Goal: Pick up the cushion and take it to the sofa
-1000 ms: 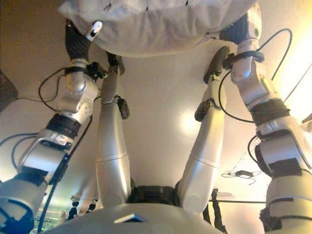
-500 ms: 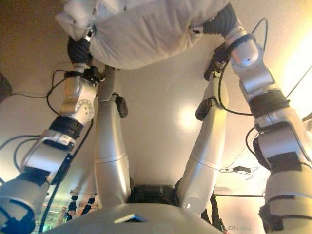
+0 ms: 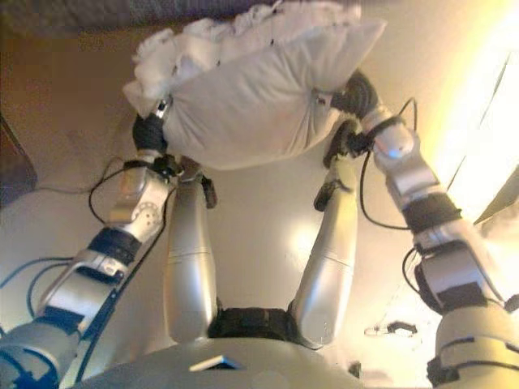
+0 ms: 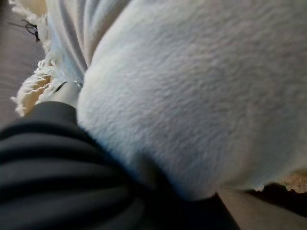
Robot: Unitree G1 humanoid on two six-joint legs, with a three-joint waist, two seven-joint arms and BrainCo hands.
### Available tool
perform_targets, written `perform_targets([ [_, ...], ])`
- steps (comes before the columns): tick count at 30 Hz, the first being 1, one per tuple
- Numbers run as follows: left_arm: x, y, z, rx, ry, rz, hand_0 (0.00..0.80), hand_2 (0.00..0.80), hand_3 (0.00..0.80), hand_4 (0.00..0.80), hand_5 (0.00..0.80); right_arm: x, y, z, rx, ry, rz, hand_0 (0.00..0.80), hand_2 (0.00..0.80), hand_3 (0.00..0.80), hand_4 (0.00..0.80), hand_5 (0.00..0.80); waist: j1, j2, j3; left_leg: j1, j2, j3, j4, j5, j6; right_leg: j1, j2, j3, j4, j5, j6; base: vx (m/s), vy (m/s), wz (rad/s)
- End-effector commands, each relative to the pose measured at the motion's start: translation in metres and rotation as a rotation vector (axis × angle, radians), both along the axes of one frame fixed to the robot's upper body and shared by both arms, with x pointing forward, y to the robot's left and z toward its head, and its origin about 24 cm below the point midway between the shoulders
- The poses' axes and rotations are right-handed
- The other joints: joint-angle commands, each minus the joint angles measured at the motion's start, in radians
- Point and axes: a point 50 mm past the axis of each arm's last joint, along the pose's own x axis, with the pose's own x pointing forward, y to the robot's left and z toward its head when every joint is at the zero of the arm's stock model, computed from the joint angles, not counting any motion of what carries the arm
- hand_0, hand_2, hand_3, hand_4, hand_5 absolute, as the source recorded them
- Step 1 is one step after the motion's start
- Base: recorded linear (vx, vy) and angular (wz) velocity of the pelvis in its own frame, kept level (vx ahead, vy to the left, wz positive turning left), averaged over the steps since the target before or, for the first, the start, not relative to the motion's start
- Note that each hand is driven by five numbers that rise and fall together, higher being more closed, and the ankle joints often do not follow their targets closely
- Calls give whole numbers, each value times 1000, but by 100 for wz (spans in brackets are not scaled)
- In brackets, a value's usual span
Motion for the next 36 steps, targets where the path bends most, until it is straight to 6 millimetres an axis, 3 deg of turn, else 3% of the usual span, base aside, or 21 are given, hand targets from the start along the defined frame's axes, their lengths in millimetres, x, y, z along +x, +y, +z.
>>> perform_targets([
  [1,-13,-37,47,-46,-283,-125,800,800,800,800,800,-34,55,28,120,-252,274,800,800,800,800,800,21,-13,-12,112,60,11,-34,23,-8,157,-41,-42,-108,69,40,62,-30,-19],
  [4,-33,-21,45,-55,-313,-90,800,800,800,800,800,-55,48,12,170,-252,236,800,800,800,800,800,27,-23,-18,290,62,13,-74,6,-1,321,-30,-47,-148,59,40,78,13,-25],
  [6,-48,-17,42,-71,-319,-93,800,800,800,800,800,-69,45,4,186,-254,212,800,800,800,800,800,33,-23,-64,371,55,7,-110,-6,12,393,-28,-44,-183,60,44,100,70,-19],
  [10,-65,-11,37,-70,-318,-111,800,800,800,800,800,-85,40,-3,206,-263,168,800,800,800,800,800,22,-16,-135,500,64,55,-151,-16,28,524,-34,-53,-227,62,43,105,78,-10],
  [13,-86,-10,25,-62,-287,-132,800,800,800,800,800,-109,36,-14,277,-236,138,800,800,800,800,800,15,-6,-234,665,45,81,-202,-38,46,699,-43,-63,-279,54,44,333,89,5],
  [17,-104,-7,24,-40,-295,-139,800,800,800,800,800,-129,35,-15,344,-223,114,800,800,800,800,800,12,2,-336,802,28,81,-293,-39,67,830,-9,-56,-327,31,40,265,36,12],
  [22,-111,-2,30,-75,-318,-125,800,800,800,800,800,-133,43,-11,329,-218,145,800,800,800,800,800,19,6,-398,908,47,78,-351,-32,62,951,24,-90,-367,-5,23,119,-31,15],
  [28,-114,-1,35,-77,-326,-113,800,800,800,800,800,-134,47,-4,331,-230,190,800,800,800,800,800,35,0,-436,947,71,82,-370,-29,45,1027,31,-134,-439,12,17,37,-39,1],
  [36,-111,2,39,-72,-326,-133,800,800,800,800,800,-134,46,-3,359,-244,160,800,800,800,800,800,33,-5,-448,947,79,83,-370,-24,39,1044,34,-137,-447,8,15,-8,-53,-1],
])
